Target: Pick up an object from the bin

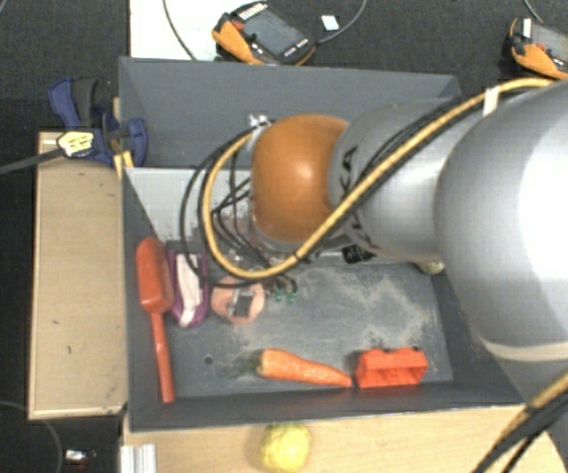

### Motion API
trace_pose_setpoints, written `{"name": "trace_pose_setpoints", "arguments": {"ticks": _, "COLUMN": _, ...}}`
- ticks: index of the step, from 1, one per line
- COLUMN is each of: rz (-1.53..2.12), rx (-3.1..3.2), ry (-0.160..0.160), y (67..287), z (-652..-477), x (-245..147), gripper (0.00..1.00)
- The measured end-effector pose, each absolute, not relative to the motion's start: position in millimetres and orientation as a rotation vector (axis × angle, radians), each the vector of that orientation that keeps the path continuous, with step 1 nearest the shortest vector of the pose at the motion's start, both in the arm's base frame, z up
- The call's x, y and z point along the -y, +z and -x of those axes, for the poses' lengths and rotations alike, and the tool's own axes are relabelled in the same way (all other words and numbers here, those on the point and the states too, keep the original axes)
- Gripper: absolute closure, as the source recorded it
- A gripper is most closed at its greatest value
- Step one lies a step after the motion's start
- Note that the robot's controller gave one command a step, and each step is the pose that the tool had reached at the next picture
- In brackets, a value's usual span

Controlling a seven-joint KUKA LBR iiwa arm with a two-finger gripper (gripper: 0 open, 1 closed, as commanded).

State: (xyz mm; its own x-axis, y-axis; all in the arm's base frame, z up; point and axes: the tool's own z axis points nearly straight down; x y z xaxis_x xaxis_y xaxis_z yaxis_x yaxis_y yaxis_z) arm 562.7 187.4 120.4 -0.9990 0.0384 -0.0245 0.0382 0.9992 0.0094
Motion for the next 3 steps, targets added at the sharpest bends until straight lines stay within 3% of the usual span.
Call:
{"name": "trace_pose_setpoints", "arguments": {"ticks": 1, "rz": -0.061, "rx": -3.116, "ry": 0.014, "y": 120.4, "z": -562.7, "x": -187.4, "gripper": 1.0}}
{"name": "trace_pose_setpoints", "arguments": {"ticks": 2, "rz": -0.058, "rx": -3.128, "ry": 0.008, "y": 137.6, "z": -560.7, "x": -188.1, "gripper": 1.0}}
{"name": "trace_pose_setpoints", "arguments": {"ticks": 3, "rz": 0.046, "rx": -3.109, "ry": 0.022, "y": 84.9, "z": -593.5, "x": -223.0, "gripper": 1.0}}
